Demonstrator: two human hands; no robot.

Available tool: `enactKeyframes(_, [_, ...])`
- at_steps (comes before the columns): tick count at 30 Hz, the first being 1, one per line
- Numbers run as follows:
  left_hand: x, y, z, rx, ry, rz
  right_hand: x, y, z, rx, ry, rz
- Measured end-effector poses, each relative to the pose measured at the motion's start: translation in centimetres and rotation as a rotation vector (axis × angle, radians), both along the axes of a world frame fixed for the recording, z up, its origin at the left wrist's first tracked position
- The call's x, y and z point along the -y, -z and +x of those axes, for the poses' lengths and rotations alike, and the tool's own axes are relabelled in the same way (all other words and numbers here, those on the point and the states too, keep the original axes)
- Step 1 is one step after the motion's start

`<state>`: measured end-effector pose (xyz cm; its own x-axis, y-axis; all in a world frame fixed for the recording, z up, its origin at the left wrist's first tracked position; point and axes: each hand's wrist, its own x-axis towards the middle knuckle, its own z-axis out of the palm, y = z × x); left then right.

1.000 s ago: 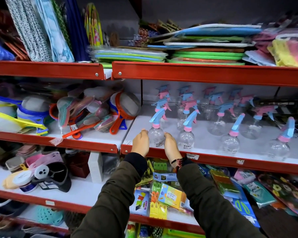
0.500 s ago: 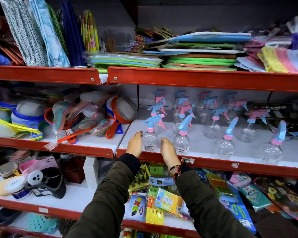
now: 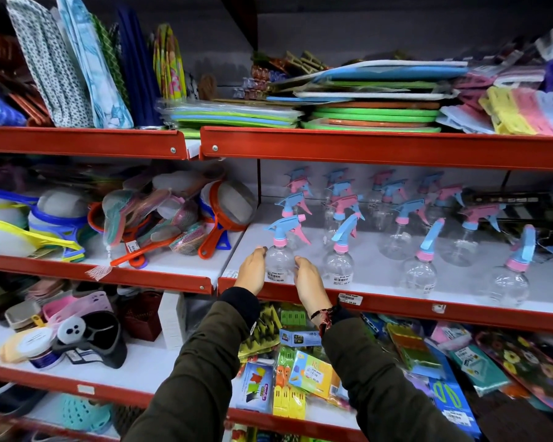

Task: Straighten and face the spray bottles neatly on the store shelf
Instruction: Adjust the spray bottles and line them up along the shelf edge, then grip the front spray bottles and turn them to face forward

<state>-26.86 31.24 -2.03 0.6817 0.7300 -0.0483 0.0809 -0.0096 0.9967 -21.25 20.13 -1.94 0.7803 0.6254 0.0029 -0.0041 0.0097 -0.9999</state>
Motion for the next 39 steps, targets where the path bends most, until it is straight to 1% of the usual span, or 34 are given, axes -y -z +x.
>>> enactKeyframes(3, [0.5,-0.1,-0.3,0.011,-0.005,0.012,0.6,0.0,-0.1,0.005,0.034,0.005])
enactKeyframes(6, [1.5,-0.4,-1.2,0.041,-0.076,0.020,1.6,0.0,-0.1,0.051,0.050,-0.002])
enactKeyframes(10, [3.9,-0.9,-2.6,0.069,-0.216,0.150,3.4,0.0,-0.3,-0.015,0.064,0.076])
enactKeyframes(13, [7.1,-1.4,-3.4,0.173,-0.296,0.167,5.5,0.3,-0.4,-0.037,0.101,0.151])
enactKeyframes(15, [9.3,-1.4,-3.4,0.237,-0.294,0.159,7.3,0.3,-0.2,-0.035,0.141,0.187])
enactKeyframes(17, [11.0,-1.1,-3.0,0.249,-0.280,0.156,8.9,0.5,0.3,-0.027,0.184,0.197])
enactKeyframes(21, [13.6,-0.9,-1.3,0.219,-0.194,0.169,11.2,0.1,2.2,-0.028,0.228,0.170])
enactKeyframes(24, [14.6,-1.2,0.5,0.124,-0.087,0.173,11.8,-0.5,3.6,-0.003,0.251,0.101])
enactKeyframes(27, [14.9,-1.7,2.2,0.015,-0.046,0.221,11.7,-1.1,4.6,0.054,0.210,0.002])
enactKeyframes(31, [14.5,-2.2,3.6,-0.078,-0.002,0.207,11.2,-1.5,5.4,0.108,0.110,-0.114])
enactKeyframes(34, [14.7,-2.1,4.2,-0.101,0.042,0.219,11.3,-1.2,5.8,0.180,0.107,-0.164])
enactKeyframes(39, [14.9,-2.2,4.7,-0.113,0.064,0.241,12.5,-1.0,5.8,0.239,0.134,-0.194])
